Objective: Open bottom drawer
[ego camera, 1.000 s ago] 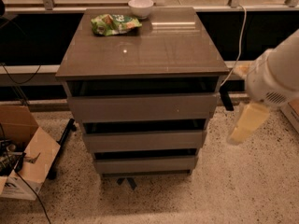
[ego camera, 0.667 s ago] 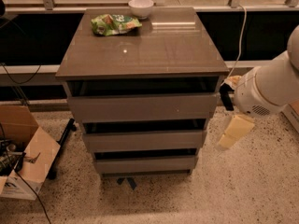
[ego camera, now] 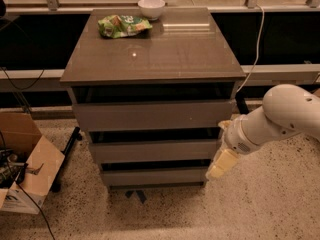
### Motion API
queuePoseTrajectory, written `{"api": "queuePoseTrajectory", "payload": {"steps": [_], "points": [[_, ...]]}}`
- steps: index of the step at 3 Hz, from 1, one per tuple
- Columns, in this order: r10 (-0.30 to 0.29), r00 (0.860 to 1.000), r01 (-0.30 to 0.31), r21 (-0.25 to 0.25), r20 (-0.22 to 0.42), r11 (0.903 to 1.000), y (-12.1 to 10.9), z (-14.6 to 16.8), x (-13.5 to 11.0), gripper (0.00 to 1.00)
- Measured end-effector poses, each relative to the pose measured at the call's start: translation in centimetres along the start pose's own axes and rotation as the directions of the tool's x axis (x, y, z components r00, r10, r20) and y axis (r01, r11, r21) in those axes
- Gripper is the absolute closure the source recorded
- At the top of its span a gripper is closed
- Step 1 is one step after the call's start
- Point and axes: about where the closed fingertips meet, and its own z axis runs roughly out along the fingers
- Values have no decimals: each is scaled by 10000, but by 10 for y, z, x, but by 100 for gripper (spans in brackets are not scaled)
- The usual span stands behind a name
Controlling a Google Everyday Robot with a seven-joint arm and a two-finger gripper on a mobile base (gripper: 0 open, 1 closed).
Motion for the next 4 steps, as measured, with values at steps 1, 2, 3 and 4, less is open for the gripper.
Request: {"api": "queuePoseTrajectory", "payload": {"steps": [1, 2, 3, 4], "points": [[84, 10000, -84, -176, -9, 9998, 2, 9, 5, 0], [446, 9988, -440, -276, 209, 9986, 3, 28, 9, 0], [947, 9872, -905, -381, 1284, 9952, -8, 65, 13, 0], [1552, 9633, -1380, -919, 2191, 9862, -24, 118, 28, 0]]}}
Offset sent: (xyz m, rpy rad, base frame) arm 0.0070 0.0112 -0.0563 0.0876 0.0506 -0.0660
